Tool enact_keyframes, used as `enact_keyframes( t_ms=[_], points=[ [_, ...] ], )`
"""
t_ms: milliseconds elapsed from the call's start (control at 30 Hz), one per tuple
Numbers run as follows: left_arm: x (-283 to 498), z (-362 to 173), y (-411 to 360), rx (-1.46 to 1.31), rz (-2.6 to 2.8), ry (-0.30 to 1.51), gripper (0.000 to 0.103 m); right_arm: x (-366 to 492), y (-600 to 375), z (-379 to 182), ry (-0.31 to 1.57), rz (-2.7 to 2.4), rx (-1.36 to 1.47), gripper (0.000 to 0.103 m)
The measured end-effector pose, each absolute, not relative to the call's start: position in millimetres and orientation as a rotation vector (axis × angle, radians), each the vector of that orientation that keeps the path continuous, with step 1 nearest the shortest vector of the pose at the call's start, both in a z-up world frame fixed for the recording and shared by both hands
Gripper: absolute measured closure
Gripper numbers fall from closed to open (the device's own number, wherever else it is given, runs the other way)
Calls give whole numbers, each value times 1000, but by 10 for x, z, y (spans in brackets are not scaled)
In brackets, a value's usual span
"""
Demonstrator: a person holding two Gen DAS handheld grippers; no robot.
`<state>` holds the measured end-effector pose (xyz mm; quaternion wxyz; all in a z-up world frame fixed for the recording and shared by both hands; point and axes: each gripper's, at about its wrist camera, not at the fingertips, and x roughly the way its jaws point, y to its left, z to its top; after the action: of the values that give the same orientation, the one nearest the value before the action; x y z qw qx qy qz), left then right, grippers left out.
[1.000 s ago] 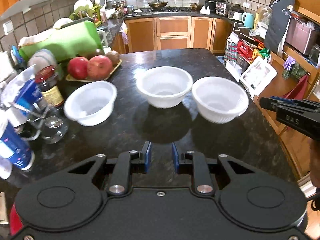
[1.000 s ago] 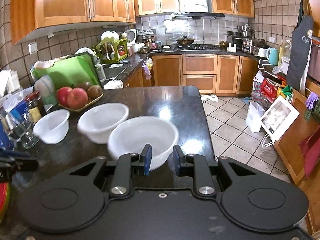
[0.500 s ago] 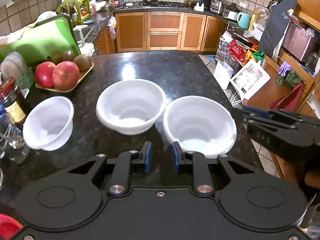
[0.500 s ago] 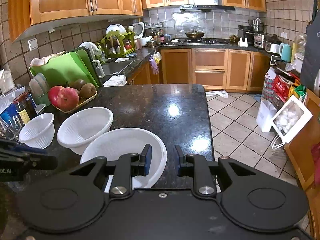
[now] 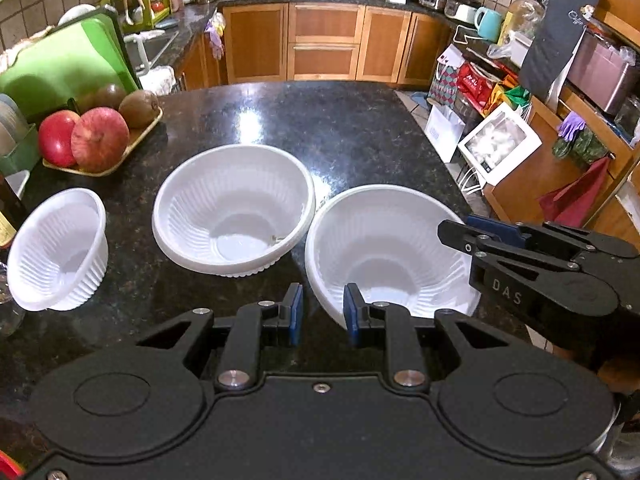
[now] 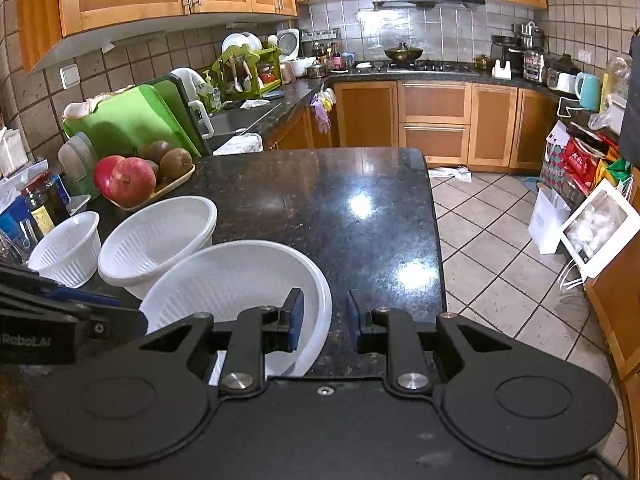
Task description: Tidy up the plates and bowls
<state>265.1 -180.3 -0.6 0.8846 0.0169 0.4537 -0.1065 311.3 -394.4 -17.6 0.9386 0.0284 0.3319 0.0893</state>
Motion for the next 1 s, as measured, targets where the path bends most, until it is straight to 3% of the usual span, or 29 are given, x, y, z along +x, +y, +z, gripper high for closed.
enact_keyframes(
  t_ms=[500,1000],
  points=[
    [2698,-88,-1860,57,-244,992,72,3045,-3831,-195,714,178,47,83],
    [1797,49,-1258,99,-317,1059,72,1929,-3173,-22,732,214,42,83]
  ],
)
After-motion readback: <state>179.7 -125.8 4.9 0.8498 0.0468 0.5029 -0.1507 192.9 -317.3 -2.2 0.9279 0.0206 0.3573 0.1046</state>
